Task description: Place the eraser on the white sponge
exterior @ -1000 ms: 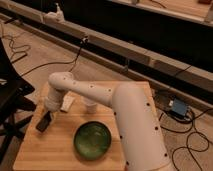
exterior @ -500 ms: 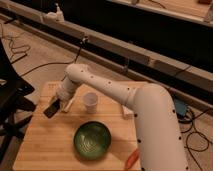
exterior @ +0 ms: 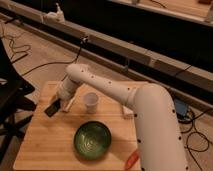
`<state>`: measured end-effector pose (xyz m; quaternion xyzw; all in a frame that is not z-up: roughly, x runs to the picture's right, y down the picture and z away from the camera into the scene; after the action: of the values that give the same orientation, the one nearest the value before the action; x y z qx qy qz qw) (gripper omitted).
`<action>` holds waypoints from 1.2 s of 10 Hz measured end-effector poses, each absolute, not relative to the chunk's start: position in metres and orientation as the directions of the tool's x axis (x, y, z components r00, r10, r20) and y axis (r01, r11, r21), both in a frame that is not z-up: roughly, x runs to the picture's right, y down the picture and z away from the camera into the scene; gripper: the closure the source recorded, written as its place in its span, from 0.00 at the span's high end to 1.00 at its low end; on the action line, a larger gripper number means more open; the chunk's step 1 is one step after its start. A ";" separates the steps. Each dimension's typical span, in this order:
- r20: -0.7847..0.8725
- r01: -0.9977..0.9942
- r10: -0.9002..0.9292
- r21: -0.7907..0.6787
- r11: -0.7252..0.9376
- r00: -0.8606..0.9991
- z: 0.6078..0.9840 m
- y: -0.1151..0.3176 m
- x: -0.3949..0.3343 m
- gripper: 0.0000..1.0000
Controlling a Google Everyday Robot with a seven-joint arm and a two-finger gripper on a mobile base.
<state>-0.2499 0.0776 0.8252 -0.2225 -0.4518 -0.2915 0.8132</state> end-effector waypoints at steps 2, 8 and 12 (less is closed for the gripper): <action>0.844 0.633 -0.245 -0.137 0.762 0.477 0.846 0.059 -0.238 0.00; 0.822 0.555 -0.125 -0.255 0.792 0.555 0.909 0.051 -0.242 0.00; 0.810 0.521 -0.067 -0.309 0.796 0.583 0.933 0.053 -0.237 0.28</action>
<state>-0.2365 0.0528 0.9327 -0.2686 -0.4223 -0.1734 0.8482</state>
